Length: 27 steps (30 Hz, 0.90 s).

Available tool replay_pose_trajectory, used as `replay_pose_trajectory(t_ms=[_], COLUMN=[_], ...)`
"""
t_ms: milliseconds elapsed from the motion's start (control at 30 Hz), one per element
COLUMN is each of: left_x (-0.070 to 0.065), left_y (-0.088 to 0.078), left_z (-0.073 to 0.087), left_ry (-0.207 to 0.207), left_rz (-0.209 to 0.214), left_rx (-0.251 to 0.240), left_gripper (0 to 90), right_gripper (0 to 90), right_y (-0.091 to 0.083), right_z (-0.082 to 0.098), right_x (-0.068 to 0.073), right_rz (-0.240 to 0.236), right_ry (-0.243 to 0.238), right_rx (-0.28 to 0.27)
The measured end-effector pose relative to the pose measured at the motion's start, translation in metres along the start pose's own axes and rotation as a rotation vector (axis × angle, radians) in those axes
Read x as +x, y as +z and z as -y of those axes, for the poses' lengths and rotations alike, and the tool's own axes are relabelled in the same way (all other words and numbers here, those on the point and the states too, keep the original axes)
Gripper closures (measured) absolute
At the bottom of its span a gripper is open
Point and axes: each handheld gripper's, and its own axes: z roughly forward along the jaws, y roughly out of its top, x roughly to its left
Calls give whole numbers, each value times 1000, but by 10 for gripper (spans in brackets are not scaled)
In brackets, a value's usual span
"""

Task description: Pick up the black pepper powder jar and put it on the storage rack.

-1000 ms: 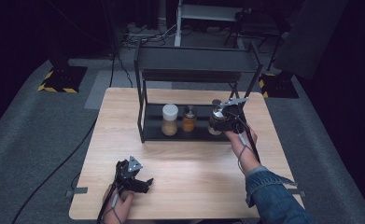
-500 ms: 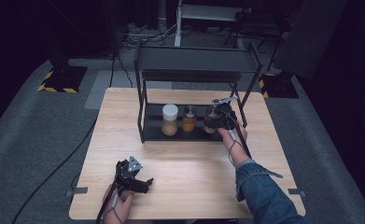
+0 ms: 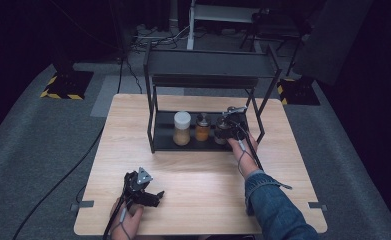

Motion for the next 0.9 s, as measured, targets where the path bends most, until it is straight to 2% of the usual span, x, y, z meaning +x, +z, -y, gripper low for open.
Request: replay_pose_trajectory(t_ms=[267, 433, 533, 667, 900], left_x=[0, 0, 0, 0, 0], left_y=[0, 0, 0, 0, 0], left_z=[0, 0, 0, 0, 0], left_ry=[-1, 0, 0, 1, 1], left_rz=[1, 0, 0, 0, 0], left_rx=[0, 0, 0, 0, 0], left_gripper=[0, 0, 0, 0, 0], right_gripper=[293, 149, 80, 24, 0], right_y=[5, -4, -11, -26, -59], right_z=[2, 5, 5, 3, 13], right_x=[-3, -1, 1, -1, -3], right_rz=[-10, 5, 6, -10, -28], right_ry=[6, 5, 7, -5, -33], right_rx=[-18, -60, -65, -45, -69])
